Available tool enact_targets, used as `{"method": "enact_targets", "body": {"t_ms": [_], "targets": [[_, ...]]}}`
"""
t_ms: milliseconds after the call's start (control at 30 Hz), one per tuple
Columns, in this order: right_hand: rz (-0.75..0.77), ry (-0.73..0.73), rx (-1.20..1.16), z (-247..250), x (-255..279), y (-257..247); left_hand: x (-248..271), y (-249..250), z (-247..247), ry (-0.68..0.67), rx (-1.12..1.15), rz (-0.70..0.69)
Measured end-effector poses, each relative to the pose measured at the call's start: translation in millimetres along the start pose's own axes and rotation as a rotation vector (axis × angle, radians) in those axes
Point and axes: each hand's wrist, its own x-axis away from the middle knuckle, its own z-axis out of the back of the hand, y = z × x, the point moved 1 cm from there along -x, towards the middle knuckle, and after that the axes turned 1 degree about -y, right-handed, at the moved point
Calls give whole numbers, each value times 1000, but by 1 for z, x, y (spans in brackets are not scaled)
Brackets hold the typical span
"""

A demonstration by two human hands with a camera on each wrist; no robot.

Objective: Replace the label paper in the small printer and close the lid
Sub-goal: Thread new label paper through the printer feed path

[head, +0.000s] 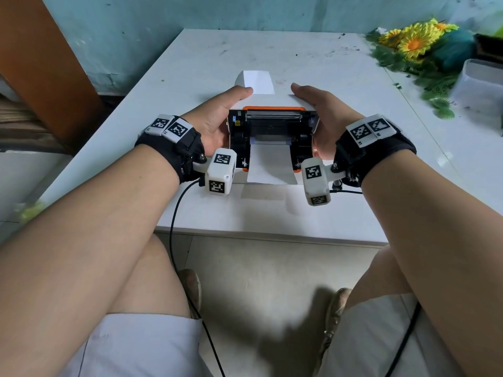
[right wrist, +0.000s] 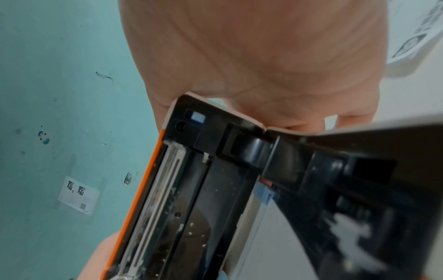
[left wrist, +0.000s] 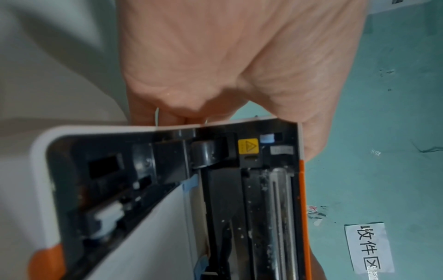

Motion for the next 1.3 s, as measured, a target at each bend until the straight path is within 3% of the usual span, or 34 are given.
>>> {"method": "enact_targets", "body": {"t_ms": [1301], "targets": [[57,11,42,2,-8,0,2,-2,-2,2,-24,-17]]}}
